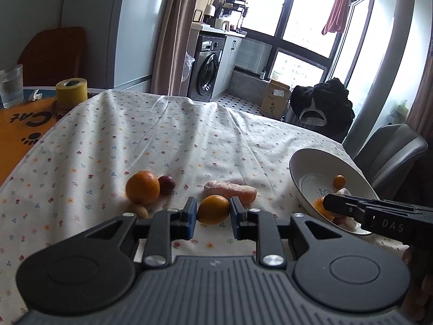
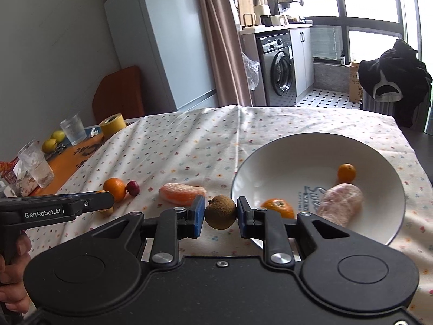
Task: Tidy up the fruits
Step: 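Carry the brown fruit with the right tool while the left tool carries the mandarin to the bowl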
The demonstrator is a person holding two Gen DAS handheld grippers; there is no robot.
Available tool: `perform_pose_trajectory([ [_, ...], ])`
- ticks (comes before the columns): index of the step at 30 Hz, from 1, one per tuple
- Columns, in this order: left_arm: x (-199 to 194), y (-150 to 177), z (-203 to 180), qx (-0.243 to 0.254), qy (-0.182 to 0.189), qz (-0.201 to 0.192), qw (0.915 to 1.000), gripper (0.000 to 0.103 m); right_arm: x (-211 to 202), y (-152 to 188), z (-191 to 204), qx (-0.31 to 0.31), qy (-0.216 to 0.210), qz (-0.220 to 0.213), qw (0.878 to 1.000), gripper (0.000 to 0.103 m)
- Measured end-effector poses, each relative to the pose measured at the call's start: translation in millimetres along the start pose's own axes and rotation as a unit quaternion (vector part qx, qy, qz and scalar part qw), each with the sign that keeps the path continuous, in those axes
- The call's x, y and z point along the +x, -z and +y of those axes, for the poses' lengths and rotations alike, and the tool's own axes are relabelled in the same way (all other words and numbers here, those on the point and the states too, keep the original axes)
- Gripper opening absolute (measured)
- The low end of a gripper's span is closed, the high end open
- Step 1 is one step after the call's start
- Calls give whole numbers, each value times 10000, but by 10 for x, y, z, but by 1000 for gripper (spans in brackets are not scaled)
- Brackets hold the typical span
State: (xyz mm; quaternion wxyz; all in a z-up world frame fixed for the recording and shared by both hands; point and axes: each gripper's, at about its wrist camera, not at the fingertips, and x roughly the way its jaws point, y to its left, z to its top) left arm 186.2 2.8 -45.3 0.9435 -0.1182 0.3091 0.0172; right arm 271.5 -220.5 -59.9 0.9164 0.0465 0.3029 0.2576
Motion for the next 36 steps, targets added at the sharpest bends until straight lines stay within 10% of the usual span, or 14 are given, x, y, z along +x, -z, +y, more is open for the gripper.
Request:
perform_pose_trajectory([
  [36, 468, -173, -924, 668, 470, 101, 9966, 24, -229, 2, -1075, 855, 797, -365, 9925, 24],
])
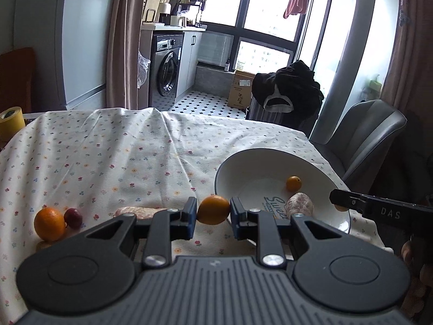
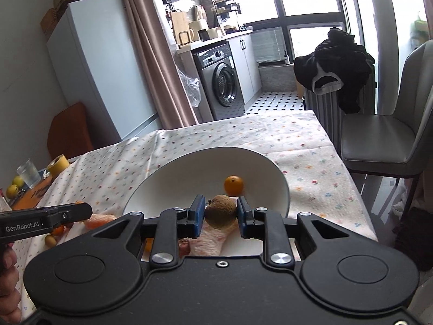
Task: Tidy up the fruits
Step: 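Carry the brown fruit with the right tool while the left tool carries the mandarin to the bowl, then open the right tool over the bowl while the left tool releases the mandarin into it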
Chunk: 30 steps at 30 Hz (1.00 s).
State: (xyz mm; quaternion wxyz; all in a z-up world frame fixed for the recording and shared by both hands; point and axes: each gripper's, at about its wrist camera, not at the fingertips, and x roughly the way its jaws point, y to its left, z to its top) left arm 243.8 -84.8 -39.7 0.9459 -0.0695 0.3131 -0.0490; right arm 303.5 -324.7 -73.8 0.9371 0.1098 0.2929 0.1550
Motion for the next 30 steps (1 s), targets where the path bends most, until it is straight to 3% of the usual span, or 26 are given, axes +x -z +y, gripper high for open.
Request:
perform_pose_trajectory([
  [22, 441, -126, -319, 331, 277, 203, 9989, 24, 66, 93, -168, 144, 61, 89, 9998, 33],
  [30, 424, -147, -303, 275, 323, 170, 9990, 28, 65, 104, -167, 160, 31, 116, 9998, 35],
])
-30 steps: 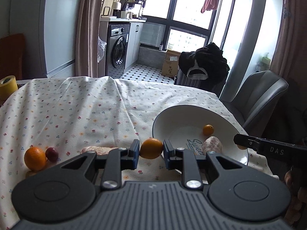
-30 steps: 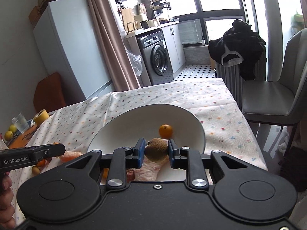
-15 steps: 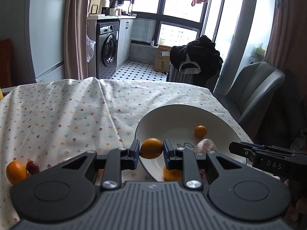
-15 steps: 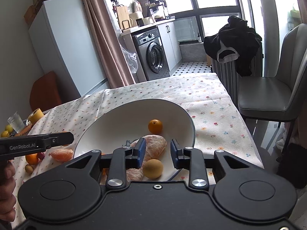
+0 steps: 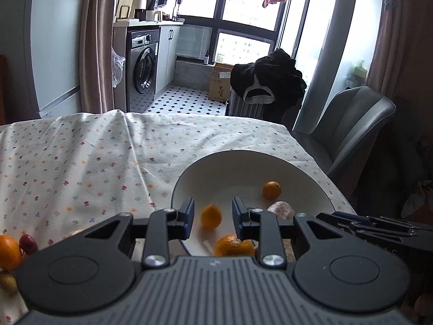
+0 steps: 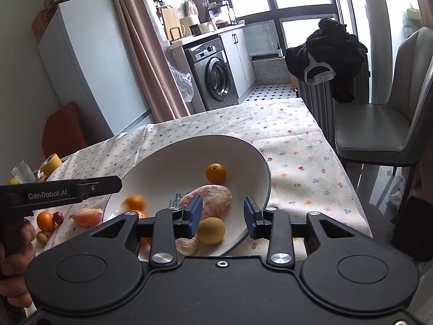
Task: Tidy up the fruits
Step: 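Open the right tool over the bowl while the left tool releases the mandarin into it, then move both open tools back toward the remaining fruits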
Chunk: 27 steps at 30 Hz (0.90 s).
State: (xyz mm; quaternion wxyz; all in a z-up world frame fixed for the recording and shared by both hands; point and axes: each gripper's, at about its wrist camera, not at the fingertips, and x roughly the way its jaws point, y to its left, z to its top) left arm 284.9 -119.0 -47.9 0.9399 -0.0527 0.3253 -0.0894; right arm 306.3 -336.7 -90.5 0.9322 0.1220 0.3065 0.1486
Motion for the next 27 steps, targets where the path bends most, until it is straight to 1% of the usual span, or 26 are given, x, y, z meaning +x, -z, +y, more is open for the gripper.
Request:
perform_pose_trajectory([
  [3, -63, -13, 51, -34, -85, -13, 10000, 29, -14, -9, 18, -8, -42, -23, 10000, 35],
  [4, -90, -12, 74, -56, -113, -19, 9999, 31, -18, -11, 31, -19, -61, -32, 10000, 37],
  [6, -137, -9, 117, -107, -184, -28, 9998, 36, -26, -11, 63, -42, -83, -45, 9999, 39],
  [10, -254, 11, 208, -185, -350, -97, 9992, 53, -50, -10, 138, -85, -135, -61, 9999, 43],
  [15, -392, 35, 308, -293, -488, -147, 9983, 66, -100, -15, 232, -143, -169, -110, 9997, 49],
  [17, -454, 49, 343, -310, -563, -201, 9977, 74, -122, -14, 276, -183, -180, -124, 9996, 51],
  [21, -585, 76, 407, -349, -680, -338, 9965, 80, -166, -14, 362, -242, -230, -147, 9993, 54],
  [24, -679, 110, 455, -373, -761, -435, 9955, 85, -190, -13, 422, -269, -256, -138, 9992, 61],
  [26, -730, 130, 484, -376, -796, -450, 9951, 89, -208, -7, 469, -306, -267, -151, 9991, 69],
  [27, -755, 144, 498, -371, -811, -458, 9950, 89, -216, -2, 491, -324, -269, -156, 9990, 71],
])
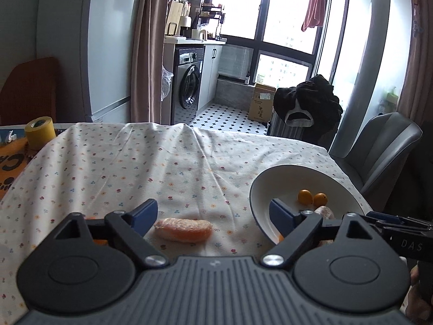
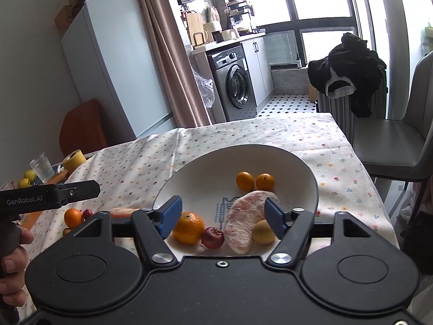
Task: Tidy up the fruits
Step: 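Move both open tools back toward the remaining fruits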
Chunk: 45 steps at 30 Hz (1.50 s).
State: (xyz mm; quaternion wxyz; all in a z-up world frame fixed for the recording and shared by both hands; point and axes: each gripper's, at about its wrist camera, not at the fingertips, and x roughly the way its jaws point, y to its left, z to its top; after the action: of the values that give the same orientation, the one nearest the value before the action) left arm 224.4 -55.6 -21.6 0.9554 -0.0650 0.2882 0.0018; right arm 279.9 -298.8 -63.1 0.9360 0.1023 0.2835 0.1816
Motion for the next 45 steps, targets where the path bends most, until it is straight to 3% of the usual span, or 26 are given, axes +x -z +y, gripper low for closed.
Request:
perform_pose_trajectory([
  [11, -216, 50, 278, -121, -384, -98, 9991, 94, -65, -3, 292, -213, 25, -62, 9997, 102],
  [16, -296, 57, 444, -217, -564, -82, 9981, 94, -30, 10, 442, -278, -73, 7, 9996, 103],
  [45, -555, 235, 1244, -887, -847, -91, 9924, 94, 195, 48, 1061, -648, -520, 117, 9965, 103],
])
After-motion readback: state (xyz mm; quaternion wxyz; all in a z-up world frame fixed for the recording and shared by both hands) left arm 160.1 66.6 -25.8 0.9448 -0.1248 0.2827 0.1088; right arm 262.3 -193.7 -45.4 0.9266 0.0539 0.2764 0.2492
